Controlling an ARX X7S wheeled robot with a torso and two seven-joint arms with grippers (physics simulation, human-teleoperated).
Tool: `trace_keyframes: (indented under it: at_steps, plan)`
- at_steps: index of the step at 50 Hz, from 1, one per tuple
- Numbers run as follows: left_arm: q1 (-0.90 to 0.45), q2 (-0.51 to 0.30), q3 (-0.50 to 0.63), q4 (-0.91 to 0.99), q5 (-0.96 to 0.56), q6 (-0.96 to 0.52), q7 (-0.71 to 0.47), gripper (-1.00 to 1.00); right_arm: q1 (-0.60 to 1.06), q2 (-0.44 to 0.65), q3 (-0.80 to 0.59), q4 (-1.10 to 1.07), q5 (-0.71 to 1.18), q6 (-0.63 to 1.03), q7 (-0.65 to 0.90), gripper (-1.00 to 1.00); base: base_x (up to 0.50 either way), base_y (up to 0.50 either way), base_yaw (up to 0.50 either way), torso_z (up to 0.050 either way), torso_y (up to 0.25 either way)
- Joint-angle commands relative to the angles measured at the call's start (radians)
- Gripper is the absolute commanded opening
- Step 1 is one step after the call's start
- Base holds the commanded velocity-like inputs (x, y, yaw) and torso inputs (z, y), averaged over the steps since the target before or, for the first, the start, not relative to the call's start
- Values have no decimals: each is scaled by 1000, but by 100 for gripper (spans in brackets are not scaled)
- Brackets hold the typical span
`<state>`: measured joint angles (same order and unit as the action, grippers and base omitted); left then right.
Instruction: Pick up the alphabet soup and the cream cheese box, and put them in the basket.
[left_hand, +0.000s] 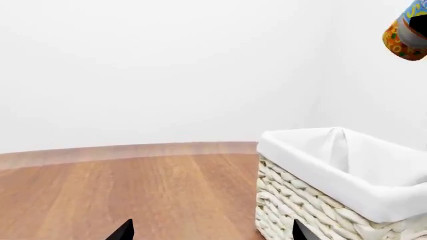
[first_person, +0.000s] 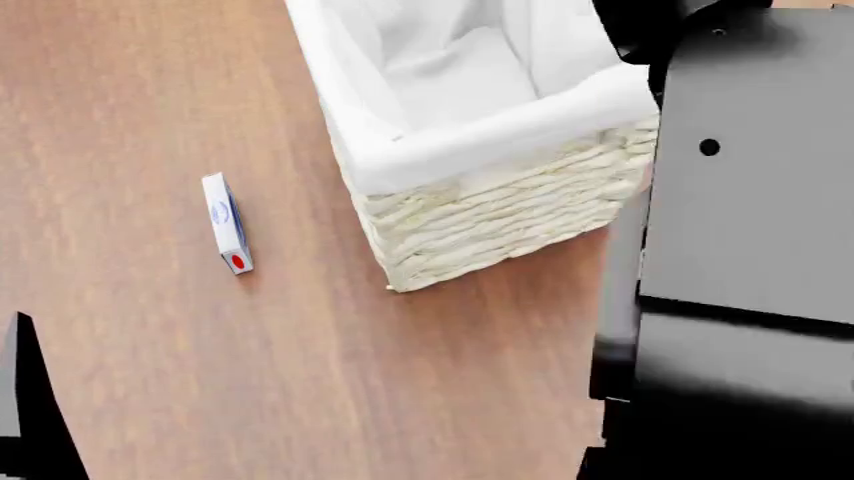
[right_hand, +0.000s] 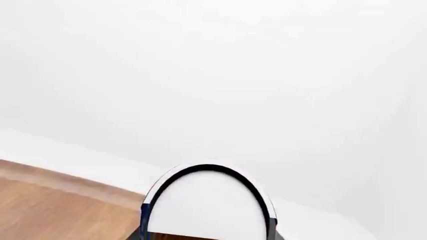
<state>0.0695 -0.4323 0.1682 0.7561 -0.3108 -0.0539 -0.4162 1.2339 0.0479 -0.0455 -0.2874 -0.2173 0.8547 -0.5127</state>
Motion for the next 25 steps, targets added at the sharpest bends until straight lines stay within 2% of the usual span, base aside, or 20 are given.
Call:
trace_keyframes:
  at_steps: [1, 2, 3, 25]
  plan:
    - [1, -4, 5, 7, -9, 1, 2, 100, 437, 43, -172, 652, 0, 46, -127, -100, 0, 0, 0, 0, 0]
    - [-1, -3, 8, 8, -7, 0, 2, 100, 443, 40, -171, 674, -2, 59, -119, -100, 0, 0, 0, 0, 0]
    - [-3, -3, 9, 11, -11, -1, 3, 100, 421, 47, -235, 696, -16, 49, -151, -100, 0, 0, 0, 0, 0]
    - [9, -11, -4, -3, -21, 17, -2, 100, 347, 66, -298, 670, -3, 56, -177, -100, 0, 0, 0, 0, 1]
